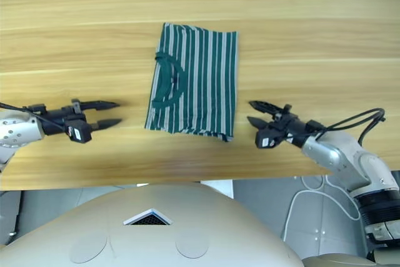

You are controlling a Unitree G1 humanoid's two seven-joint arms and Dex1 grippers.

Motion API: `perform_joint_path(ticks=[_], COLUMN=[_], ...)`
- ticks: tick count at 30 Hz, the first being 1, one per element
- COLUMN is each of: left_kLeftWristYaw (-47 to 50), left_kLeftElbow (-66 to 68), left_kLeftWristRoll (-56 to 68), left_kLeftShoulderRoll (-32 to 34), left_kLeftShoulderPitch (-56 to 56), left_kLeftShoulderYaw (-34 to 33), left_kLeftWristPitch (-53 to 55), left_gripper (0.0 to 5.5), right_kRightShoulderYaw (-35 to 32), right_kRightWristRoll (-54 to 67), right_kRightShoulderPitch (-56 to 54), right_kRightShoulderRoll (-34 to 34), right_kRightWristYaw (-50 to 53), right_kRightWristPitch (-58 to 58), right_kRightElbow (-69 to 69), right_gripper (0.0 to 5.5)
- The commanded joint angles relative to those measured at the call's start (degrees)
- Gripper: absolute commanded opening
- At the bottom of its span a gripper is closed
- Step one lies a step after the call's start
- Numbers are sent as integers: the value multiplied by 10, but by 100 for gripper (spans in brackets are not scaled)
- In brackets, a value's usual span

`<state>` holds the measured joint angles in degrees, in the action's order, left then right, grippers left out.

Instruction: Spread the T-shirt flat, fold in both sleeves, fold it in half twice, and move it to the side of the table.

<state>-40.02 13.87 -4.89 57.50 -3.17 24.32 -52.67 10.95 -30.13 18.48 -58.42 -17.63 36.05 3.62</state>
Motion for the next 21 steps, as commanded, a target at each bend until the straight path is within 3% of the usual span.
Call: perform_joint_path(ticks=[1, 10, 21], left_kLeftWristYaw=[-39, -50, -103], left_kLeftElbow=[13, 161, 178], left_kLeftWristRoll=[-35, -104, -67], left_kLeftShoulderRoll=[-43, -136, -140], left_kLeftShoulderPitch=[22, 137, 139], left_kLeftShoulderYaw=[31, 64, 105], left_kLeftWristPitch=[12, -40, -81], left_gripper=[207, 207, 207], right_kRightShoulderYaw=[31, 68, 34], right_kRightWristRoll=[3, 12, 20], right_kRightShoulderPitch=[0, -46, -3], right_kRightShoulderRoll=[26, 57, 41], right_kRightWristYaw=[-38, -80, -83], right_kRightWristPitch=[0, 16, 2], right_kRightElbow=[14, 3, 36], right_gripper=[259, 259, 259])
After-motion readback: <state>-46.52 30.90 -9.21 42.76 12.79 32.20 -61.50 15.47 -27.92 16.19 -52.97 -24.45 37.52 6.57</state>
